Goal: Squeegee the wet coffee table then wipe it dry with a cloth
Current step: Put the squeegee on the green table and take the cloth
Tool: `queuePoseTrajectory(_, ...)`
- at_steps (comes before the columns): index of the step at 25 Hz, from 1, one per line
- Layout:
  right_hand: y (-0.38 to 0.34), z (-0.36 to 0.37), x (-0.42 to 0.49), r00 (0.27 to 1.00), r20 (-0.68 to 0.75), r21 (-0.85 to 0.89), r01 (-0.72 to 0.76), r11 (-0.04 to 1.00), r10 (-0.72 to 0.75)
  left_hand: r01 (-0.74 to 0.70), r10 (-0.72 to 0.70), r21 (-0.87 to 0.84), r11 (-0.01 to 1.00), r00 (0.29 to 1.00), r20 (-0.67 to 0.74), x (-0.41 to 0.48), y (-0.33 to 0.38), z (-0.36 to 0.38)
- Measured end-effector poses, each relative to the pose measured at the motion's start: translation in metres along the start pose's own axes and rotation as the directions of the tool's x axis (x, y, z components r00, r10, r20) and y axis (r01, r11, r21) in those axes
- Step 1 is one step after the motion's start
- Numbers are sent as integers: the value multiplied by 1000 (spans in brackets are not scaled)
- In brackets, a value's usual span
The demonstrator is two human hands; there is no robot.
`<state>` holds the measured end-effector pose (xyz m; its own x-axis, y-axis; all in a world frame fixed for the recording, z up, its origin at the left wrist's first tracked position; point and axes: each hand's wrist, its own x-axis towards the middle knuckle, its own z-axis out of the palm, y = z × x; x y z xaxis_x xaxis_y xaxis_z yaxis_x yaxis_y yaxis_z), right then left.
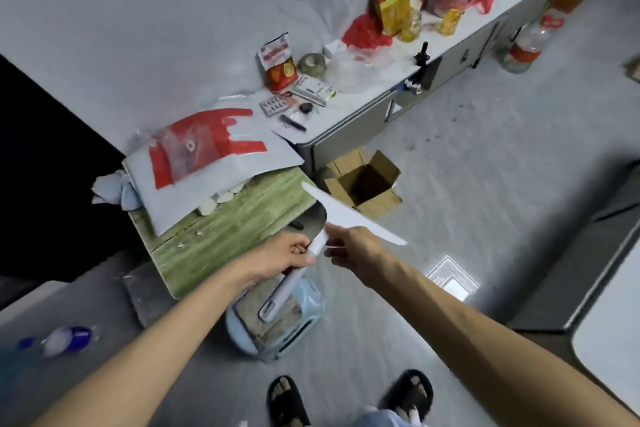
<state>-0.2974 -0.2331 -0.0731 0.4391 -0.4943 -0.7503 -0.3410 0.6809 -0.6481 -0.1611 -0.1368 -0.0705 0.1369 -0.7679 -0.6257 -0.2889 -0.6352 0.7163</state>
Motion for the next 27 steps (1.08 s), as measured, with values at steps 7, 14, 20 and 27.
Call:
queuePoseTrajectory(7, 15, 139, 65, 994, 2, 133, -107, 985, 108, 138, -123, 70, 988, 973, -193, -20, -118, -98)
queuePoseTrajectory(14, 36, 188, 184, 968, 2, 207, -244, 947, 249, 262, -171, 269, 927, 932, -320, 47, -200, -137)
queuePoseTrajectory(20, 55, 212, 307, 962, 19, 273, -268, 924, 273, 235, -55, 393, 889, 907, -418, 148, -276, -162)
queuePoseTrajectory(27, 112, 241, 425, 982, -49, 297, -159, 941, 182, 136, 28, 429, 893, 935, -354, 245, -379, -178)
